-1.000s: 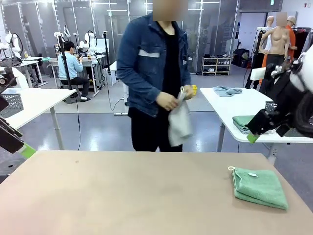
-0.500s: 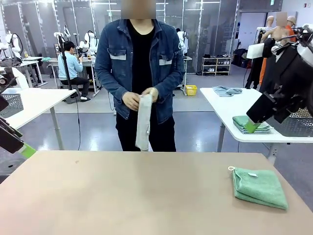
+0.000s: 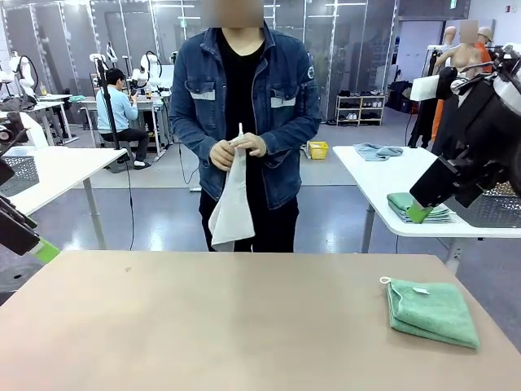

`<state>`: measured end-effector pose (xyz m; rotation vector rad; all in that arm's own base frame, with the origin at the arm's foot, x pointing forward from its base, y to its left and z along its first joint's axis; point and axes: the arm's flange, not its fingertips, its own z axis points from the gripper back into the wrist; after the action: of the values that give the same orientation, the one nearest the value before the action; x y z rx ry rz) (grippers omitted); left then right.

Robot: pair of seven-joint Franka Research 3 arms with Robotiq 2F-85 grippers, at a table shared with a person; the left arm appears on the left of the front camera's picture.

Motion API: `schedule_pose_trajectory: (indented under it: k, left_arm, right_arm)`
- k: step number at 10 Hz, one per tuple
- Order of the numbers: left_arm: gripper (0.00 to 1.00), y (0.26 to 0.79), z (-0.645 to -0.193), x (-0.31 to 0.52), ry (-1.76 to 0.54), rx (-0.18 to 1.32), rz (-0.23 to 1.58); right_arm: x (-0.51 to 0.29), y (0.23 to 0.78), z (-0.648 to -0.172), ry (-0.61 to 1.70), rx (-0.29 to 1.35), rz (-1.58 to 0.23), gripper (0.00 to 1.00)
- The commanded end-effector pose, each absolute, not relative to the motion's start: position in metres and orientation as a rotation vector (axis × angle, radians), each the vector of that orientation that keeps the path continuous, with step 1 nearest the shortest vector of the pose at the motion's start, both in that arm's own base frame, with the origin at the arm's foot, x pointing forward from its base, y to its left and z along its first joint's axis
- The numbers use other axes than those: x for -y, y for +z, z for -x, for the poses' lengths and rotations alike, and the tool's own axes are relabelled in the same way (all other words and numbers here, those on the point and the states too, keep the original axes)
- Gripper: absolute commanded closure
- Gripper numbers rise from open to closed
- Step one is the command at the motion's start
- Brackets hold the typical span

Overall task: Fold the towels and place them in the basket.
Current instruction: Place the folded Towel with hook on the right side of the table, then when a person lays out a Towel with hook on the table, fold it in half twice.

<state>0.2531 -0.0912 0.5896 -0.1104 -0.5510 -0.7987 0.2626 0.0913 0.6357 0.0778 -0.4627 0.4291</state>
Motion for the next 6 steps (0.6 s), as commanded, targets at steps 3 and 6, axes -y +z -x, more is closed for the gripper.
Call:
schedule_pose_trajectory:
  k: [3, 6]
  left_arm:
    - [0.0, 0.5893, -0.2552, 0.09, -0.796, 0.554, 0.092]
    - [0.0, 0.5893, -0.2552, 0.09, -0.796, 0.554, 0.092]
  right_arm:
    - [-0.0903, 0.6382, -0.2652, 0.42, 0.457, -0.069, 0.0]
    - [-0.0903, 0.6382, -0.2652, 0.42, 0.457, -0.069, 0.0]
